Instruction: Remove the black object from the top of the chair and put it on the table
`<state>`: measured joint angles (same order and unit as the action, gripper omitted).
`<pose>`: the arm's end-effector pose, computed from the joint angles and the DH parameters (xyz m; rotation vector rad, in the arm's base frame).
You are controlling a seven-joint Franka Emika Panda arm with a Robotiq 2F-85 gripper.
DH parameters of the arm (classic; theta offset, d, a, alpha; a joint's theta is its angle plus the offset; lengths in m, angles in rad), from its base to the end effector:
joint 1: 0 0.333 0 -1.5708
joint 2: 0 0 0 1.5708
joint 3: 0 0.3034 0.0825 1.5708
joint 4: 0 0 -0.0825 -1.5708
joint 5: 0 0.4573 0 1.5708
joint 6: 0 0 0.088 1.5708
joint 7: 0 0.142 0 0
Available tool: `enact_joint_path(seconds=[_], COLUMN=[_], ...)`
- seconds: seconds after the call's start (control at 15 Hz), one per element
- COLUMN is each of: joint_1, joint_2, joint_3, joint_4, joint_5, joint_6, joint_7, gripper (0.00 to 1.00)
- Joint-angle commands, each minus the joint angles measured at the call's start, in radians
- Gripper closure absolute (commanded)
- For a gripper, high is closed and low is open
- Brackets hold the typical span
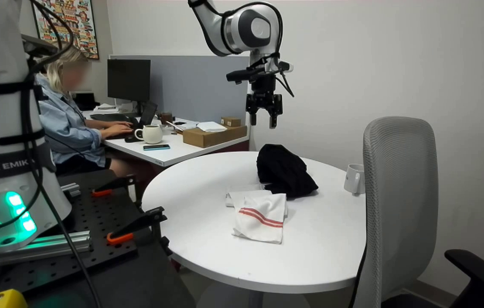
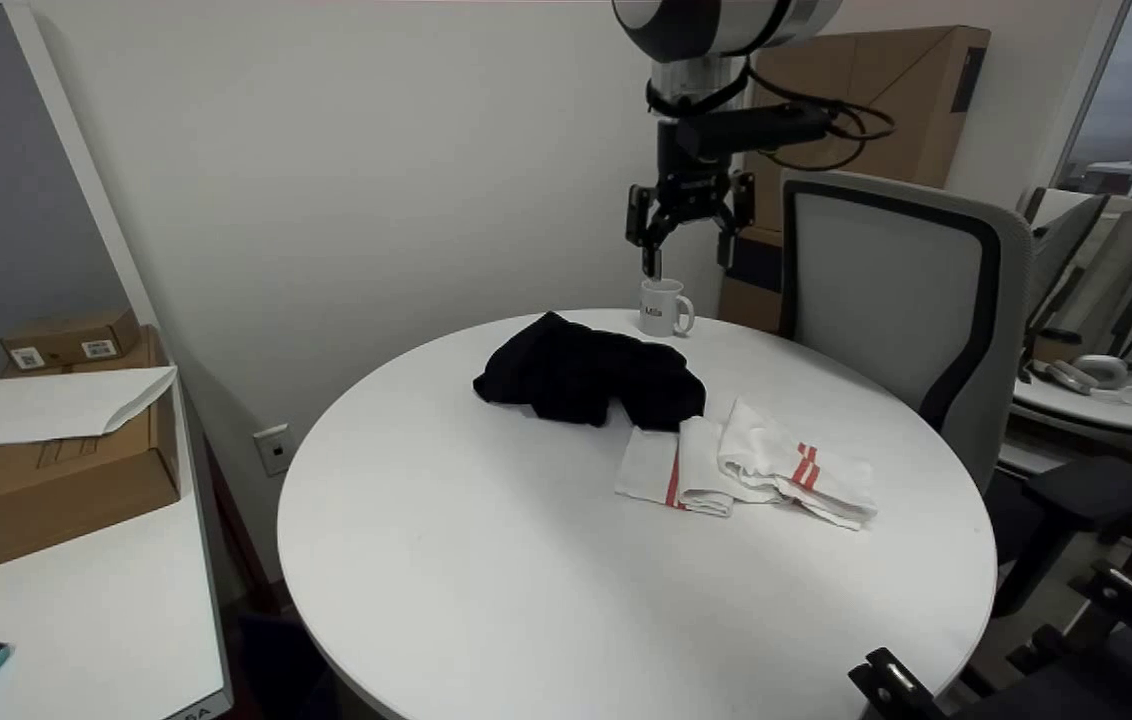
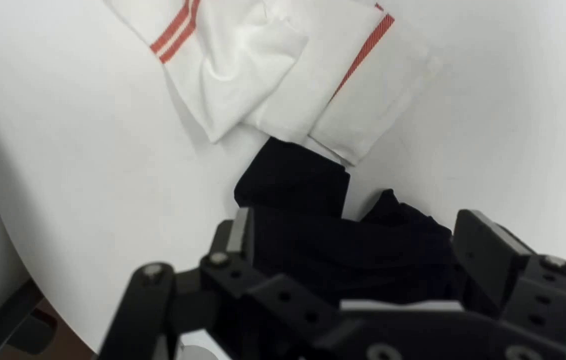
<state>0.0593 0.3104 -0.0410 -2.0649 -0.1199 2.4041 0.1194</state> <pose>0.6400 0.0075 0.1854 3.0489 -0.0173 0.0534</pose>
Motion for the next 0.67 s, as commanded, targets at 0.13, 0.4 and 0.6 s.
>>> enact_joint_path(seconds=[0.13, 0.4, 0.6], joint_1=[-0.041, -0.046, -0.046], joint_2=[-0.182, -0.165, -0.181], joint_3=[0.0, 0.003, 0.004], joint_4=[-0.201, -0.192, -0.208], joint_5=[-0.003, -0.011, -0.012], joint_6=[-0.008, -0.004, -0.004], joint_7=[-0.038, -0.023, -0.024], gripper=[0.0, 0.0, 0.0])
